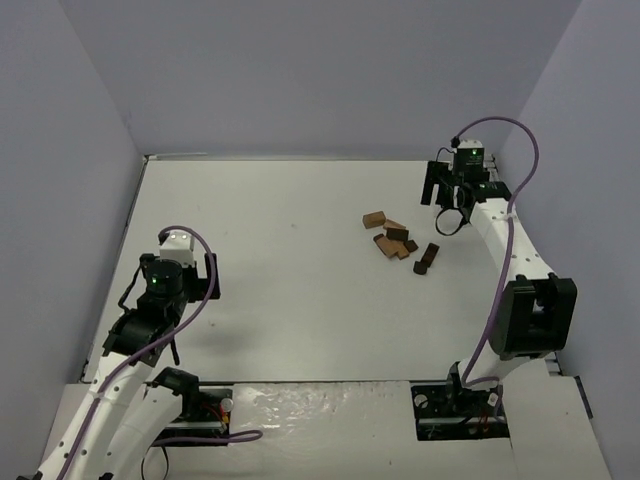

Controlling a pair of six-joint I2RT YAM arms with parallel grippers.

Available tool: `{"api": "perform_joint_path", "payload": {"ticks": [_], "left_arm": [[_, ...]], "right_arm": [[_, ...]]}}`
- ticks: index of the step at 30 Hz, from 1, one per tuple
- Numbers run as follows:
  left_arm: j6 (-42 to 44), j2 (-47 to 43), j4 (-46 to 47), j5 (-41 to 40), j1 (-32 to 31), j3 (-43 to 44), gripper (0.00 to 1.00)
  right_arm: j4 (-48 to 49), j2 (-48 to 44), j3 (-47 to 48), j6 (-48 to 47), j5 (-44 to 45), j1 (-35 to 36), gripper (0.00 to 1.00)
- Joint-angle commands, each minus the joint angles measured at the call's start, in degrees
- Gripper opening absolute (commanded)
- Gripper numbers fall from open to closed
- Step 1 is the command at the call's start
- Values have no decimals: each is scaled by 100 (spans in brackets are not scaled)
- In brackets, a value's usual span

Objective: Build the wood block tower

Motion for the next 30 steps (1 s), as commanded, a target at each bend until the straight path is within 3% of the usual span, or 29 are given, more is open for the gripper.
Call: {"api": "perform_joint_path", "payload": {"ticks": [1, 5, 11, 30], "left_arm": [[36, 185, 416, 6, -47, 248, 97], [29, 198, 446, 23, -49, 233, 97], [-13, 155, 437, -57, -49, 265, 97], [-30, 101, 471, 120, -58, 277, 97]], "right_arm": [[77, -626, -1150, 1226, 981, -66, 80], [97, -650, -1709, 2013, 1193, -101, 78], [180, -346, -1779, 2605, 953, -93, 73], [615, 174, -2209, 3112, 817, 232, 64]]}}
